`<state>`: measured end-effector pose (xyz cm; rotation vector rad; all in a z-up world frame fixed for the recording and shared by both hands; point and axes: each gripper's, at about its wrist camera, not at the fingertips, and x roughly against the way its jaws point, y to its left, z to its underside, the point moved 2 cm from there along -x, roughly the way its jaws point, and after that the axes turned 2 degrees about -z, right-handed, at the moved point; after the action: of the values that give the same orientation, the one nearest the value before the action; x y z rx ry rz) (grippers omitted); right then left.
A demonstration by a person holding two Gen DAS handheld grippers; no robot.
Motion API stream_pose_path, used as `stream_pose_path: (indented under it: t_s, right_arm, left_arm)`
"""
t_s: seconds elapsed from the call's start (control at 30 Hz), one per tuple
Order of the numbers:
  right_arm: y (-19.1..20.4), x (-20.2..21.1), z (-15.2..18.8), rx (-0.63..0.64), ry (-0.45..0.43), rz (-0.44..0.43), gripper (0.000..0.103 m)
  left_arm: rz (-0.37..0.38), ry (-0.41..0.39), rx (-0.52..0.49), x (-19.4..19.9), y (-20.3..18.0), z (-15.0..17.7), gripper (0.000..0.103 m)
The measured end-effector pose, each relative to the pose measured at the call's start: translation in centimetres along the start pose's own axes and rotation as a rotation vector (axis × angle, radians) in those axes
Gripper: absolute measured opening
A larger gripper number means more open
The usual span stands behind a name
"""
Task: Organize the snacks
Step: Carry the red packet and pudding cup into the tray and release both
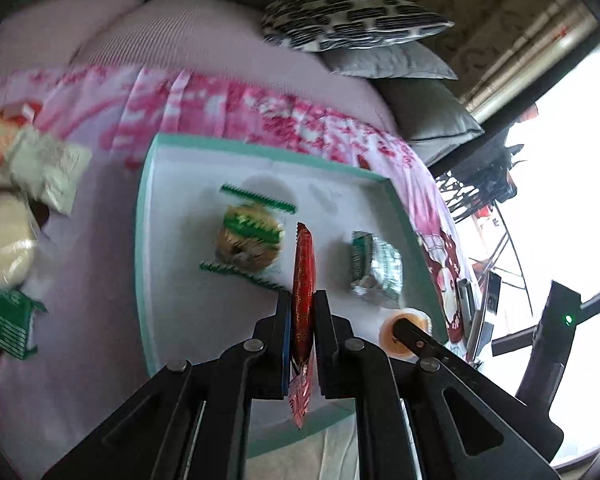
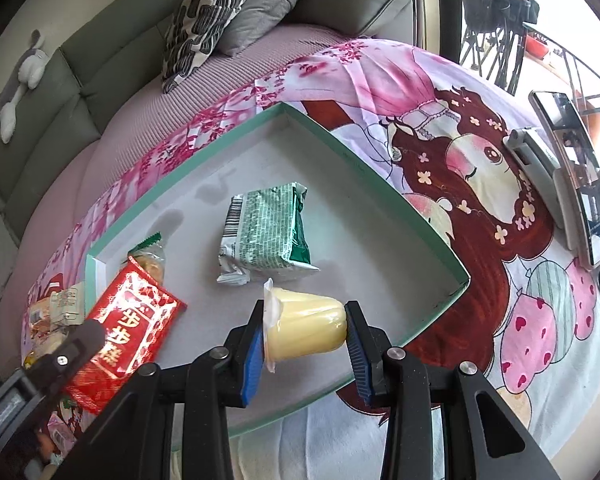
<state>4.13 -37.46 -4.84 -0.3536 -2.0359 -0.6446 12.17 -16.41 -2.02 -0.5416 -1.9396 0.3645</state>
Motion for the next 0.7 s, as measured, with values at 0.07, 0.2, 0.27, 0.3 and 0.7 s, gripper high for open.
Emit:
stream_pose_path:
  t_s: [0.07, 0.2, 0.27, 0.3, 0.7]
  right_arm:
    - [-0.1, -0.1, 0.0, -0.003, 0.003, 0.001, 0.039]
    - [0.0, -0.2, 0.0, -0.008, 0.004, -0.002, 0.040]
    - [0.0, -0.1, 0.0, -0.010, -0.001, -0.008, 0.041]
    - [0.1, 0.0, -0.1, -0.008, -0.005, -0.012, 0.041]
    - [0.9, 0.1, -0.1, 0.056, -0.013, 0.021, 0.070]
  left_arm:
    - [-0.023, 0.005, 0.010, -0.3, 0.6, 0.0, 0.013]
    - [-0.114, 0.009, -0.010, -0.5, 1.1, 0.2, 0.023]
    - [-0.166, 0.012, -0.023, -0.6, 1.4, 0.3, 0.031]
    - [-0.176, 0.015, -0.025, -0.6, 1.4, 0.3, 0.032]
    - [-0.424, -0.061, -0.163, 1.0, 0.7, 0.5, 0.083]
